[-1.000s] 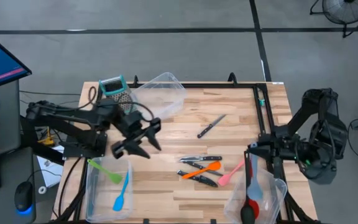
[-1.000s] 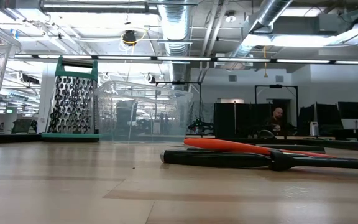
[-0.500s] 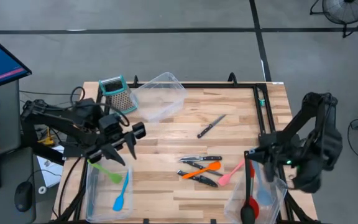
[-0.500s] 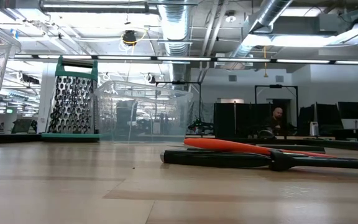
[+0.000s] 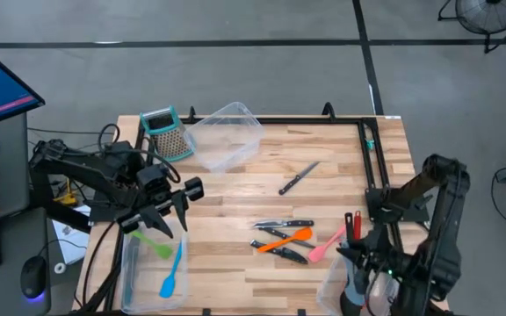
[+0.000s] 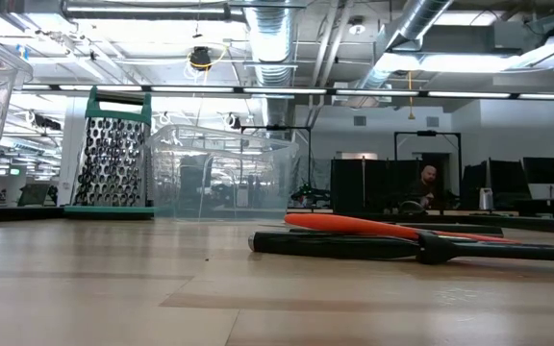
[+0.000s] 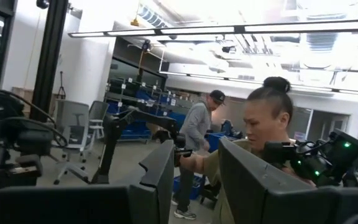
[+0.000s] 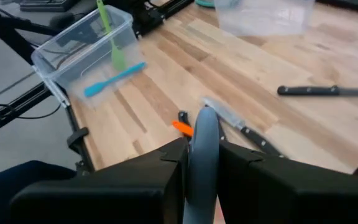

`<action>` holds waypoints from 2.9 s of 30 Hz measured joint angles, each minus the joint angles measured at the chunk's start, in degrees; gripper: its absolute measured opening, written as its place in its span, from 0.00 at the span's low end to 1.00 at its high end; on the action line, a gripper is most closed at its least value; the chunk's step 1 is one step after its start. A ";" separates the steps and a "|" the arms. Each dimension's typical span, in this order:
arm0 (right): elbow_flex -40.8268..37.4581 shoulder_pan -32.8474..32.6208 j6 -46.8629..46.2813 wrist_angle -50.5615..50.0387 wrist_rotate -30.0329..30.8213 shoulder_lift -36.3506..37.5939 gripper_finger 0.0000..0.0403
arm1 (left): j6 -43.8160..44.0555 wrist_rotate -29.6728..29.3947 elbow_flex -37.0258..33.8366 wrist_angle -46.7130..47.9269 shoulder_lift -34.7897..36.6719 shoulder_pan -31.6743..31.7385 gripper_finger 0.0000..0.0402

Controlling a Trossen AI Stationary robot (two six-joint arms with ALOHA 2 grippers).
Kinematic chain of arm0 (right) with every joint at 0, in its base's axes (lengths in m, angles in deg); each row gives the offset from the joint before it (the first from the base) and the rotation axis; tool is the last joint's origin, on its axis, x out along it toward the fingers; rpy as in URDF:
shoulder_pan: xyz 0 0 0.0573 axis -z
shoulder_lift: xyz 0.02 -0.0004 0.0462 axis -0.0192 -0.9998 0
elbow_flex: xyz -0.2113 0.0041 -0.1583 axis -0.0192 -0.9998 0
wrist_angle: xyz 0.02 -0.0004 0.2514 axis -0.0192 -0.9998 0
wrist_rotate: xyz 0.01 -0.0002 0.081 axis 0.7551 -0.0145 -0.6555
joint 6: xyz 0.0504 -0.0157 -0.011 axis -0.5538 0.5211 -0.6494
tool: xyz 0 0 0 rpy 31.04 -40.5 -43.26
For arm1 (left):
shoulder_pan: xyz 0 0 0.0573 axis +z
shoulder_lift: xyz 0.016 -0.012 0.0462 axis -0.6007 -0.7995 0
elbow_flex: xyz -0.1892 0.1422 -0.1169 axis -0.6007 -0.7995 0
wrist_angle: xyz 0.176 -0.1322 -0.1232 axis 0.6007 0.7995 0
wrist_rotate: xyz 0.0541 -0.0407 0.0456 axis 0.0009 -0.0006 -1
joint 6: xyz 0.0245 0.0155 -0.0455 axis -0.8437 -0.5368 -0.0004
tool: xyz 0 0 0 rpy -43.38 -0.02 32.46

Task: Pick & Place Kitchen Items
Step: Put the gray serving spoon into the bottom right transparent bin, then put the black knife into the top transparent bin

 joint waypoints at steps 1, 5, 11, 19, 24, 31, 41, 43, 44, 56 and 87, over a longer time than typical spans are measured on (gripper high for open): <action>0.00 -0.63 -1.35 -0.30 0.01 -0.52 0.11 | -0.03 -0.03 0.00 0.02 0.00 0.00 0.26; 0.00 -1.97 -3.44 -1.12 0.10 -1.31 0.11 | -0.08 -0.15 0.00 0.00 0.00 0.00 0.26; 0.00 -1.83 -2.57 -2.17 0.29 -1.32 0.11 | -0.41 -0.40 0.00 0.00 0.00 0.00 0.26; 0.02 -1.15 -3.84 -1.92 -1.95 -1.88 0.14 | -0.51 -0.40 0.00 0.00 -0.01 0.02 0.26; 0.02 0.45 -2.20 -1.89 -4.52 -1.88 0.24 | -0.61 -0.39 0.00 0.00 -0.02 0.02 0.26; 0.02 2.16 0.56 -2.48 -4.65 -1.88 0.31 | -0.73 -0.38 0.00 0.00 -0.02 0.04 0.26; 4.67 5.32 10.71 -2.81 -4.54 -1.88 0.53 | -3.28 -0.99 0.00 -0.06 -0.20 0.04 0.26; 7.20 6.21 14.80 -2.66 -4.49 -1.88 0.57 | -3.28 -0.99 -0.02 0.16 -0.35 0.04 0.26; 8.54 6.67 17.01 -2.53 -4.47 -1.88 0.59 | -3.28 -1.01 -0.02 0.34 -0.37 0.04 0.26; 18.28 13.30 54.33 20.39 1.09 -1.79 0.62 | -9.23 -4.83 -0.02 14.78 0.14 0.03 0.25; -11.02 43.30 72.95 30.15 -37.22 -1.89 0.62 | -7.67 -34.95 -7.63 43.10 8.86 -6.97 0.06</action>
